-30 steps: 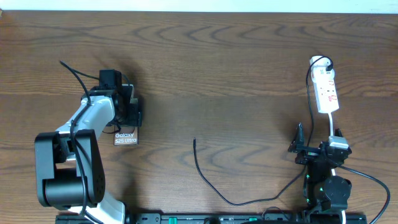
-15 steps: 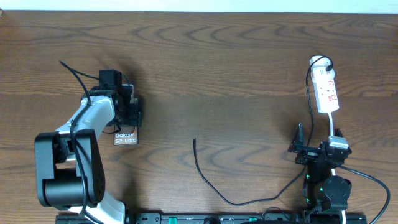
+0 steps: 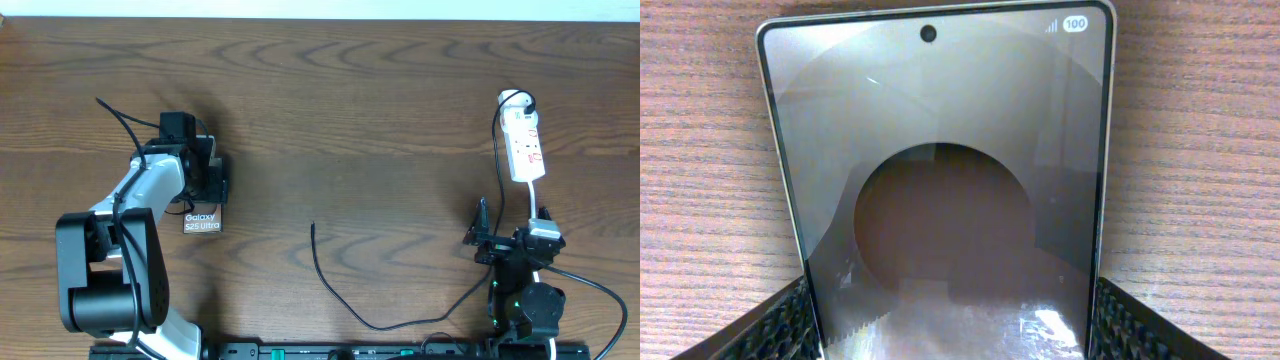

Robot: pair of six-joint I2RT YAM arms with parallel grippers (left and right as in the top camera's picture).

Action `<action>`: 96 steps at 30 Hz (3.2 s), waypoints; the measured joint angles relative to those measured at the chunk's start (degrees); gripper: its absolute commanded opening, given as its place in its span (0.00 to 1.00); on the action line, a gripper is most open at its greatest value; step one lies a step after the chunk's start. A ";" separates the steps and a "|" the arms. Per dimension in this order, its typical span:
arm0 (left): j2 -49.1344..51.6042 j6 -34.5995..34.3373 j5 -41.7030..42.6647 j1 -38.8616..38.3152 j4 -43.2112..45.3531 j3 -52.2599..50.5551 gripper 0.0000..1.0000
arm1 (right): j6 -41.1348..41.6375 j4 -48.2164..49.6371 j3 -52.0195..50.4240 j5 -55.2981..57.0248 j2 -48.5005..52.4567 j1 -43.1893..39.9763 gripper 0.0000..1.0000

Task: Plug charger to phone and switch on socket
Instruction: 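Close the left gripper on the phone's bottom edge, then lift the phone with the left gripper and tilt it upright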

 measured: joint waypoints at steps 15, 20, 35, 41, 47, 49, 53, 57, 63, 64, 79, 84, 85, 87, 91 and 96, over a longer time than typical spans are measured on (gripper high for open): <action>-0.15 0.00 3.19 0.48 -0.52 1.05 0.08 | 0.00 0.00 0.00 0.00 0.00 0.00 0.99; -1.20 -0.57 12.17 0.35 -0.39 0.92 0.07 | 0.00 0.00 0.00 0.02 0.00 0.00 0.99; -11.78 -14.60 31.10 0.11 -0.61 -0.44 0.07 | 0.00 0.00 0.00 0.02 0.00 0.00 0.99; -13.03 -26.14 37.46 0.11 -0.59 -0.44 0.08 | 0.00 0.00 0.00 0.02 0.00 0.00 0.99; -13.03 -43.93 44.57 0.11 -0.35 -0.44 0.08 | 0.00 0.00 0.00 0.00 0.00 0.00 0.99; -13.03 -49.27 47.34 0.11 -0.02 -0.44 0.08 | 0.00 0.00 0.00 0.02 0.00 0.00 0.99; -13.03 -57.44 53.64 0.11 1.57 -0.44 0.08 | 0.00 0.00 0.00 0.00 0.00 0.00 0.99; -13.03 -65.35 60.15 0.11 2.19 -0.44 0.07 | 0.00 0.00 0.00 0.02 0.00 0.00 0.99; -13.03 -74.44 67.30 0.11 2.82 -0.44 0.07 | 0.00 0.00 0.00 0.00 0.00 0.00 0.99; -13.03 -75.56 68.02 0.13 2.86 -0.44 0.07 | 0.00 0.00 0.00 0.00 0.00 0.00 0.99; -13.03 -78.75 72.43 0.28 3.06 -0.44 0.08 | 0.00 0.00 0.00 0.02 0.00 0.00 0.99; -13.03 -78.75 72.78 0.28 3.06 -0.44 0.07 | 0.00 0.00 0.00 0.02 0.00 0.00 0.99; -13.03 -78.75 72.81 0.28 3.06 -0.44 0.08 | 0.00 0.00 0.00 0.00 0.00 0.00 0.99; -13.03 -78.77 72.83 0.28 3.06 -0.44 0.08 | 0.00 0.00 0.00 0.02 0.00 0.00 0.99; -13.03 -78.84 72.81 0.28 3.06 -0.44 0.08 | 0.00 0.00 0.00 0.00 0.00 0.00 0.99; -13.03 -78.90 72.70 0.28 3.06 -0.44 0.08 | 0.00 0.00 0.00 0.00 0.00 0.00 0.99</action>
